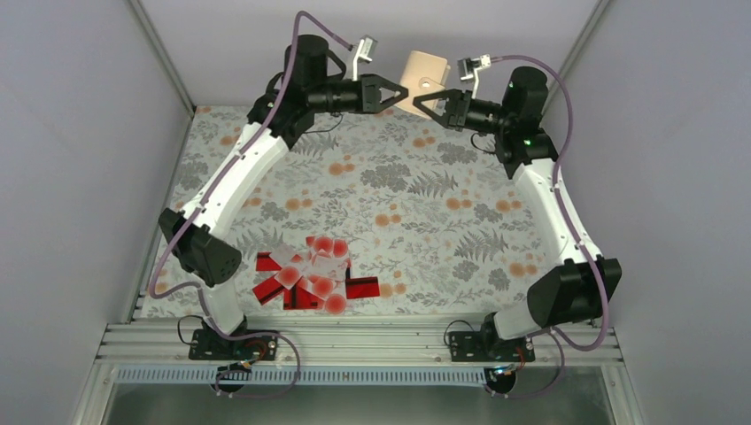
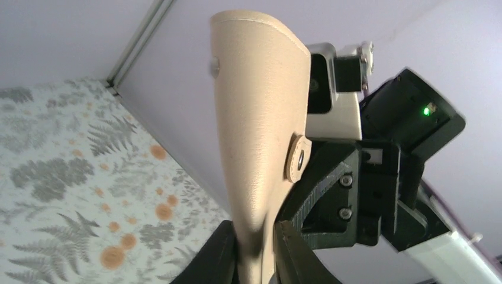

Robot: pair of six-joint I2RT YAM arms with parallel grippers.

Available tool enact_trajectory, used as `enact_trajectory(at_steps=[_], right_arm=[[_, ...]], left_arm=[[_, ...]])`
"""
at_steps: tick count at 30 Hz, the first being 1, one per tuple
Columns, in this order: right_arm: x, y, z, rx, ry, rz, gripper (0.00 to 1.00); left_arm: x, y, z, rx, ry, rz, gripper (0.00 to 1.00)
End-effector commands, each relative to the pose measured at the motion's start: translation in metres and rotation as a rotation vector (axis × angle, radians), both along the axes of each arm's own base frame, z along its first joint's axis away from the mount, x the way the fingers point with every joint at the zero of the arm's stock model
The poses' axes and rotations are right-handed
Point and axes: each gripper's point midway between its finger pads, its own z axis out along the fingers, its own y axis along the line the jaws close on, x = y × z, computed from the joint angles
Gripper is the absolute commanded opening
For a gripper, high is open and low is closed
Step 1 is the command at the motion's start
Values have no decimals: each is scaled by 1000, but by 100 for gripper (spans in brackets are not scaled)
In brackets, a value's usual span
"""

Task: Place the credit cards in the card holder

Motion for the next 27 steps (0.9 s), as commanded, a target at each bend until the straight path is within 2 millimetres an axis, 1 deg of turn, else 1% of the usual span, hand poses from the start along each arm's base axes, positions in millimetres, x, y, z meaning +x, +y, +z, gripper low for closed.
enact_trajectory(at_steps=[1, 2, 3, 4, 6, 7, 10, 11, 12, 15, 18, 20, 23, 27], right_arm=[[-11, 9, 19, 13, -46, 45, 4], [-14, 10, 22, 13, -57, 56, 4], [-18, 10, 25, 12, -70, 73, 4], [-23, 11, 28, 10, -88, 101, 4], [-34, 13, 30, 4, -112, 163, 4], [-40, 15, 31, 0, -121, 197, 4], [-54, 19, 34, -4, -163, 264, 4], [-60, 23, 36, 0, -176, 290, 4], [-66, 27, 38, 3, -188, 316, 4], [-83, 42, 42, 3, -227, 403, 4], [-97, 54, 44, 8, -246, 468, 4], [-101, 58, 47, 8, -266, 487, 4], [-103, 63, 46, 6, -272, 505, 4], [-105, 68, 41, 4, -281, 523, 4]], left_arm=[[-20, 7, 22, -25, -67, -19, 33], [-21, 10, 23, -17, -82, -6, 51], [-22, 14, 25, -4, -102, 15, 67], [-22, 19, 22, 12, -118, 34, 78], [-28, 30, 26, 3, -158, 38, 92], [-34, 37, 29, -11, -179, 20, 94], [-51, 59, 38, -88, -222, -51, 94], [-55, 67, 43, -122, -250, -69, 94], [-65, 72, 46, -139, -266, -95, 94], [-85, 75, 51, -157, -309, -175, 91], [-97, 75, 60, -187, -332, -234, 86], [-97, 75, 66, -193, -337, -234, 77], [-93, 74, 67, -197, -307, -230, 64], [-90, 72, 65, -204, -273, -232, 33]])
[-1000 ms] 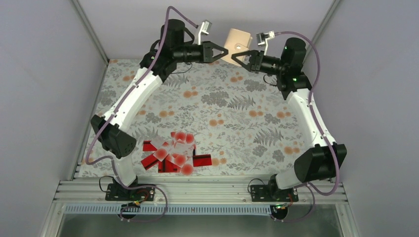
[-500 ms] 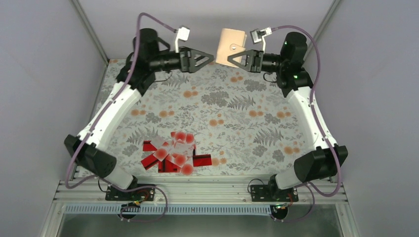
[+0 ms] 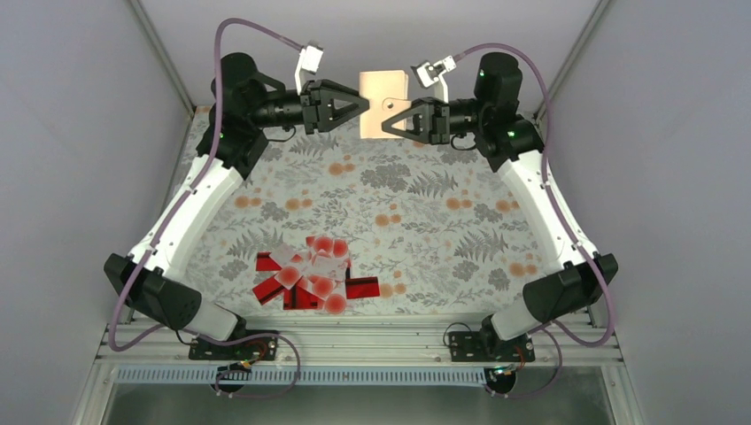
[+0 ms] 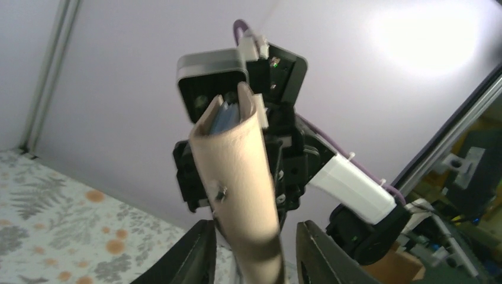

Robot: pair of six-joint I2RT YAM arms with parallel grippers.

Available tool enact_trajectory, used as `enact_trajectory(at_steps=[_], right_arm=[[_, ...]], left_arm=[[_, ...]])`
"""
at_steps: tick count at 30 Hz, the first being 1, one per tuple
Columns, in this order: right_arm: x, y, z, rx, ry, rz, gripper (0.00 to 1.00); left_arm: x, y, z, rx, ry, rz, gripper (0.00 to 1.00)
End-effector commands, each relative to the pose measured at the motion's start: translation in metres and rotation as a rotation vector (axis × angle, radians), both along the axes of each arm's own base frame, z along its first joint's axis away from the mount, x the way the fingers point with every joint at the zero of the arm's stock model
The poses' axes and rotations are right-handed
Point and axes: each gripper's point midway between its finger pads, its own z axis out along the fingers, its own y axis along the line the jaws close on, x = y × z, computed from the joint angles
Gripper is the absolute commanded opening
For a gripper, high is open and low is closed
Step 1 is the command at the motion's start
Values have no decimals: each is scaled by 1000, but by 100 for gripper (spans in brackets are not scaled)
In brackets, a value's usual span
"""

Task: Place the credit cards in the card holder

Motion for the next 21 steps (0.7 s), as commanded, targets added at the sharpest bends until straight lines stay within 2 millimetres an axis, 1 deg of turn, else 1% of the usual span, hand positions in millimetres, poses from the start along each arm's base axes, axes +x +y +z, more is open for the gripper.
enact_trajectory(at_steps=[1, 5, 6, 7, 8, 9, 10, 11, 12, 13, 15, 17, 18, 19, 21], right_arm=[[-9, 7, 1, 5, -35, 54, 4], [-7, 9, 3, 6, -52, 40, 4], [-4, 10, 2, 3, -52, 28, 4], [-2, 11, 2, 0, -52, 15, 5], [2, 11, 2, -8, -54, -14, 21], [9, 11, -2, -28, -44, -56, 50], [17, 11, -7, -57, -32, -113, 74], [26, 10, -13, -89, -20, -180, 84], [44, 4, -23, -143, -4, -310, 88], [52, -1, -30, -174, 3, -390, 90], [57, -13, -39, -202, -6, -504, 90], [59, -27, -44, -220, -11, -621, 90], [61, -35, -46, -228, -16, -684, 90], [61, -42, -53, -243, -8, -737, 89], [59, -58, -55, -254, -2, -837, 85]], left_arm=[[-2, -2, 8, -17, 0, -39, 28], [-1, -7, 3, -5, 22, -52, 11], [-1, -8, 1, -1, 27, -52, 5], [0, -9, 0, 4, 30, -51, 3], [2, -9, -2, 9, 32, -38, 3], [5, -9, -4, 18, 36, -17, 3], [8, -9, -6, 27, 39, 6, 3], [16, -7, -9, 42, 30, 59, 2], [24, -5, -10, 63, 32, 118, 2], [35, -2, -16, 97, 45, 191, 2], [58, 7, -36, 178, 94, 339, 3], [76, 18, -55, 240, 139, 460, 2], [81, 23, -64, 262, 163, 505, 2], [85, 26, -71, 277, 176, 532, 2], [88, 26, -80, 298, 182, 558, 2]])
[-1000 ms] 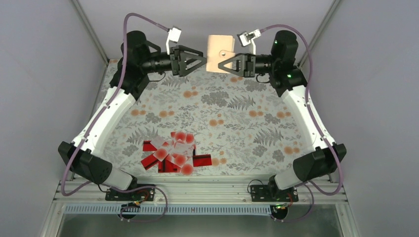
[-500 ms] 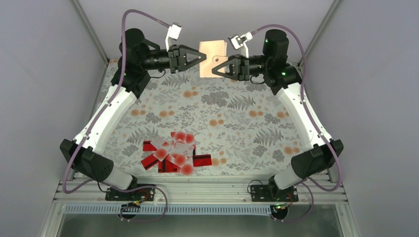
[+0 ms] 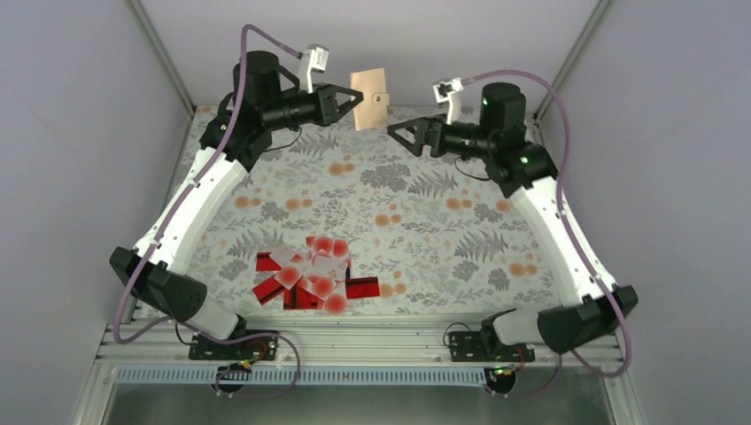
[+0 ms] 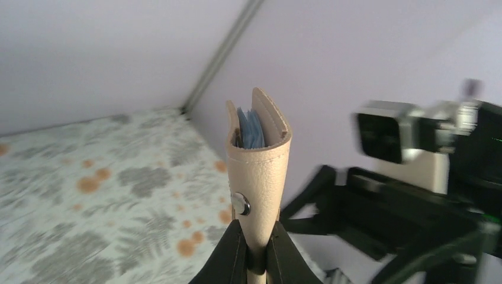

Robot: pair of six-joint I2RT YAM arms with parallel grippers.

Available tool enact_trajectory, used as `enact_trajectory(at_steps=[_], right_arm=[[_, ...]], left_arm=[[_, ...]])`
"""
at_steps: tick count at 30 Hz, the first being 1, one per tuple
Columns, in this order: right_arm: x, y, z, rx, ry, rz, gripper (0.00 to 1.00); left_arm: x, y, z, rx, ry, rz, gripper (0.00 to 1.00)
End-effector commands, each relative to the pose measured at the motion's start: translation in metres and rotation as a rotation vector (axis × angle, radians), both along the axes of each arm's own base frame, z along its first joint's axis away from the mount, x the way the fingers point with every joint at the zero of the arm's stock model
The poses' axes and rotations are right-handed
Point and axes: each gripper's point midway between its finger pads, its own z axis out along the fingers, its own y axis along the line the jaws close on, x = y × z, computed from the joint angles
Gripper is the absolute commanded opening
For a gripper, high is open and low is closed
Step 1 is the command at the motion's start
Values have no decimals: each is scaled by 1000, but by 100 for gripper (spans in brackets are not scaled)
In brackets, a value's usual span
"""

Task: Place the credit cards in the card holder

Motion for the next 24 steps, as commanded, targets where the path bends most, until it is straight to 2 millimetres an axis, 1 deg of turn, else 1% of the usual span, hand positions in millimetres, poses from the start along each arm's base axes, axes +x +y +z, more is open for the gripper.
enact_trajectory(at_steps=[1, 3, 5, 6, 7, 9, 13, 15, 19, 22, 24], right_arm=[[6, -39, 2, -57, -40, -299, 82], [5, -41, 1, -59, -28, -319, 78], [8, -41, 0, -62, -1, -339, 72], [12, -42, -2, -66, 22, -365, 66], [18, -45, -8, -82, 54, -414, 64], [26, -46, -16, -103, 100, -464, 64], [28, -28, -17, -80, 137, -431, 62], [28, -19, -13, -58, 145, -415, 61], [30, -4, -15, -45, 169, -389, 60], [33, 0, -18, -37, 185, -391, 58], [38, -2, -24, -44, 210, -420, 53]], left_arm=[[22, 17, -39, 136, 52, 186, 2], [23, 13, -44, 160, 46, 197, 2], [21, 7, -47, 179, 40, 202, 2], [21, 4, -49, 187, 39, 206, 2], [22, 2, -50, 198, 38, 215, 2], [22, -4, -53, 213, 35, 209, 2], [18, -16, -53, 217, 25, 196, 2], [16, -22, -51, 219, 19, 192, 2], [11, -29, -49, 220, 11, 185, 2], [7, -34, -46, 212, 2, 171, 2], [5, -36, -46, 209, 0, 156, 2]])
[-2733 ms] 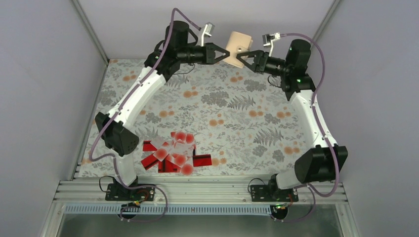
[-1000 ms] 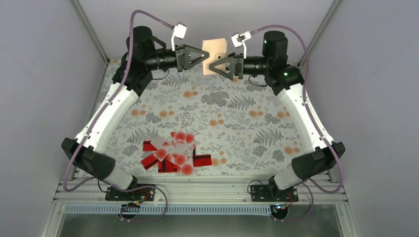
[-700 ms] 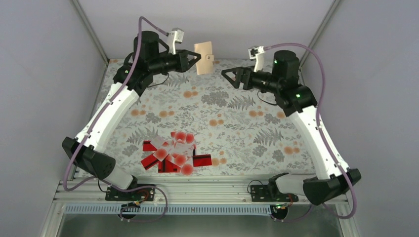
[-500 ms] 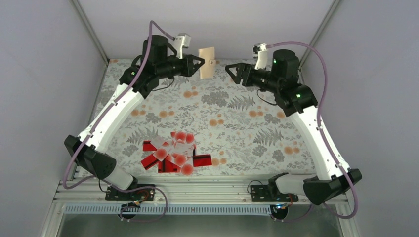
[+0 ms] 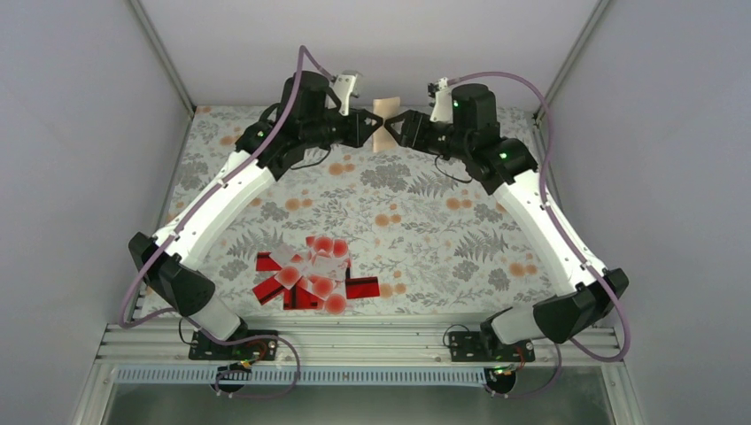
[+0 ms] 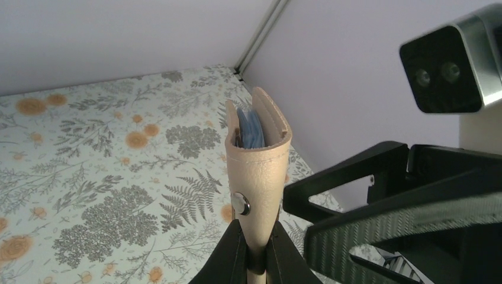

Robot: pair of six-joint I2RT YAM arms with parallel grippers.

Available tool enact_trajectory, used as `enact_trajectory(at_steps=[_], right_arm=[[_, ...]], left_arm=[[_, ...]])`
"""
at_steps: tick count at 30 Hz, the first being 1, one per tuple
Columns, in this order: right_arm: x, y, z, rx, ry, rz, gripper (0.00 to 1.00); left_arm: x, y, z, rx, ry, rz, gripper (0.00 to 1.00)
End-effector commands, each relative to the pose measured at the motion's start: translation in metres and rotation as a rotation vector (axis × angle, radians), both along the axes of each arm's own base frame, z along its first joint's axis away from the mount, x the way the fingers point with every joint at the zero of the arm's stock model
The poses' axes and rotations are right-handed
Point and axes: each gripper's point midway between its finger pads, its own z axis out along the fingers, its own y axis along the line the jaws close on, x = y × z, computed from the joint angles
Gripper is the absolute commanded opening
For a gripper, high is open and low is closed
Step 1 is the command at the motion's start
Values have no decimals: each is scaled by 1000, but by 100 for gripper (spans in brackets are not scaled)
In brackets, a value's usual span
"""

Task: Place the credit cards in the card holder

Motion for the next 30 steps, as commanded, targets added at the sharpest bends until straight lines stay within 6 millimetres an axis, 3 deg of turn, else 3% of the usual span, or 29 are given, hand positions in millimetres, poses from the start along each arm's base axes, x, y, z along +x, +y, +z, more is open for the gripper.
enact_trajectory(at_steps=[1, 15, 28, 30], right_arm=[[7, -1, 9, 29, 10, -63, 51], [13, -7, -29, -19, 112, -124, 39], [13, -25, -54, -117, 168, -203, 4], [13, -28, -56, -129, 175, -211, 4]], left_arm=[[-5, -3, 26, -35, -70, -16, 2], [-24, -9, 39, -112, -106, -107, 2], [-30, -5, 45, -119, -128, -106, 2], [-31, -4, 44, -119, -129, -107, 2]])
